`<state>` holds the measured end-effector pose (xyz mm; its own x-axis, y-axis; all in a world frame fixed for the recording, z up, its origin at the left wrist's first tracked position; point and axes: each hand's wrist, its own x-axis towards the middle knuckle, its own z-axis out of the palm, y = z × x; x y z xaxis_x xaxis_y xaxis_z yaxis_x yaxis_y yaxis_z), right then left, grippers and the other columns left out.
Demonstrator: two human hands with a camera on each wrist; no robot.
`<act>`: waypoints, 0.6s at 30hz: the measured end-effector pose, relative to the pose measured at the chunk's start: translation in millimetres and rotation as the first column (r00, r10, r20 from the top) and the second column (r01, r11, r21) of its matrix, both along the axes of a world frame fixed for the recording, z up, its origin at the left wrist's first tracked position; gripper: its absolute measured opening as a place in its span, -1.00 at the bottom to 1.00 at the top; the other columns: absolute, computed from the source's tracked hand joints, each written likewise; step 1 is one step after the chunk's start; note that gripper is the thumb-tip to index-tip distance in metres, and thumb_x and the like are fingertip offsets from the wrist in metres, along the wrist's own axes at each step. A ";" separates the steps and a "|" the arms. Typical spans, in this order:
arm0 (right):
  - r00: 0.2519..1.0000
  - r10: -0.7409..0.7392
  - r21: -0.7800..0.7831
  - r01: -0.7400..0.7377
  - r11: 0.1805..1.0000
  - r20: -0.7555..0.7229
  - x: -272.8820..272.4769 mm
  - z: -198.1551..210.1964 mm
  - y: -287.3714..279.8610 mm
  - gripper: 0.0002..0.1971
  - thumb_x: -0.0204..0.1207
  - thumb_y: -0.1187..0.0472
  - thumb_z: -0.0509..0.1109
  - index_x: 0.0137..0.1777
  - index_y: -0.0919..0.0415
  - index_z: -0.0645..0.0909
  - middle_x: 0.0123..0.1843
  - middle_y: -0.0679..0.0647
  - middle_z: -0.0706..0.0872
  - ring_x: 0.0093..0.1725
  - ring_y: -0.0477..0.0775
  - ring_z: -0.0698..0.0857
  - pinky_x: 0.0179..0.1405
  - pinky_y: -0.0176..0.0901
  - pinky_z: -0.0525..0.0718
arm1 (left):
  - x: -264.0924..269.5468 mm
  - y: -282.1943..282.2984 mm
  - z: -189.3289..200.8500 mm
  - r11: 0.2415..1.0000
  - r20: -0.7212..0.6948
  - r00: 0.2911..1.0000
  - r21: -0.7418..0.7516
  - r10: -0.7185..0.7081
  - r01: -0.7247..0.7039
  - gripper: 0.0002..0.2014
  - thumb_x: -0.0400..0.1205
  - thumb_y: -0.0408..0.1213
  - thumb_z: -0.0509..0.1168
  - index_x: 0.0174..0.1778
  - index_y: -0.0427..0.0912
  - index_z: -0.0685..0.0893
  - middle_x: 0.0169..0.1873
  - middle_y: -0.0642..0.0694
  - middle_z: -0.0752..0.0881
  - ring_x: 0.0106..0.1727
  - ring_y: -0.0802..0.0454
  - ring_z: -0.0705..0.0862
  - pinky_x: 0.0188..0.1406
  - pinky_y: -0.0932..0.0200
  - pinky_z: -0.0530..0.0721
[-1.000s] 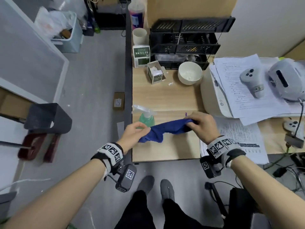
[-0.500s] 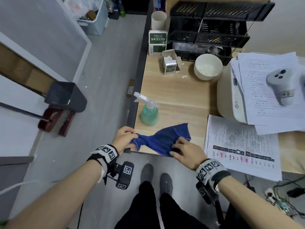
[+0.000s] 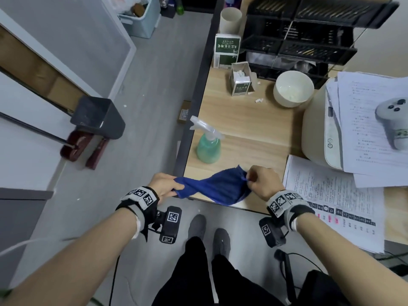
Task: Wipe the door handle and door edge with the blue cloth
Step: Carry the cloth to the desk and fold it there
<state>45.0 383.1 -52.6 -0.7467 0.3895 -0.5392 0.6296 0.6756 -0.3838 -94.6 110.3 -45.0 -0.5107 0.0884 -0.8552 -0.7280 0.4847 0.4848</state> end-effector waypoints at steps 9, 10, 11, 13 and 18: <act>0.734 -0.561 -0.351 0.446 0.824 -0.384 5.5 37.4 37.6 -0.81 0.43 0.29 0.35 -0.14 -0.08 0.56 -0.25 0.05 0.66 -0.25 0.39 0.77 -0.09 0.32 0.80 | -15.2 5.6 20.9 0.992 -0.195 0.977 0.101 0.088 -0.069 -0.77 0.63 -0.62 0.32 0.18 -0.34 0.63 0.08 -0.32 0.71 0.10 -0.22 0.74 -0.05 0.03 0.80; 0.704 -0.591 -0.379 0.462 0.802 -0.393 8.0 38.7 39.2 -0.78 0.46 0.36 0.33 -0.14 -0.03 0.56 -0.25 0.04 0.65 -0.26 0.39 0.77 -0.08 0.30 0.81 | -15.9 6.0 23.3 0.991 -0.230 0.970 0.126 0.084 -0.055 -0.81 0.62 -0.61 0.34 0.09 -0.32 0.65 0.01 -0.30 0.72 0.04 -0.18 0.74 -0.12 0.13 0.82; 0.689 -0.606 -0.383 0.476 0.792 -0.397 11.7 37.9 40.3 -0.77 0.47 0.41 0.33 -0.13 0.01 0.56 -0.25 0.03 0.65 -0.25 0.38 0.77 -0.08 0.27 0.81 | -16.3 6.5 26.0 0.989 -0.258 0.963 0.140 0.076 -0.040 -0.84 0.61 -0.61 0.36 0.00 -0.29 0.65 -0.07 -0.27 0.72 -0.02 -0.14 0.74 -0.19 0.23 0.82; 0.703 -0.596 -0.348 0.487 0.801 -0.388 20.7 31.4 39.4 -0.77 0.44 0.44 0.37 -0.12 0.05 0.56 -0.23 0.06 0.69 -0.22 0.35 0.76 -0.08 0.18 0.78 | -17.0 5.5 26.6 0.990 -0.270 0.961 0.141 0.063 -0.026 -0.83 0.59 -0.60 0.39 -0.06 -0.25 0.66 -0.11 -0.23 0.70 -0.10 -0.08 0.73 -0.28 0.31 0.81; 0.869 -0.472 -0.231 0.435 0.871 -0.145 49.3 -2.5 26.4 -0.71 0.31 0.46 0.47 -0.14 0.05 0.61 -0.18 0.05 0.75 -0.15 0.28 0.76 -0.05 0.16 0.79 | -8.9 2.0 4.0 1.000 -0.117 0.993 -0.011 0.008 -0.009 -0.63 0.62 -0.58 0.36 0.33 -0.28 0.55 0.14 -0.32 0.68 -0.01 -0.16 0.71 -0.35 0.17 0.72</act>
<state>94.2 409.5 -55.2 -0.6065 0.6176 -0.5008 0.7509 0.2378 -0.6161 -103.5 112.3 -41.0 -0.6081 0.0745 -0.7904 -0.6705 0.4849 0.5615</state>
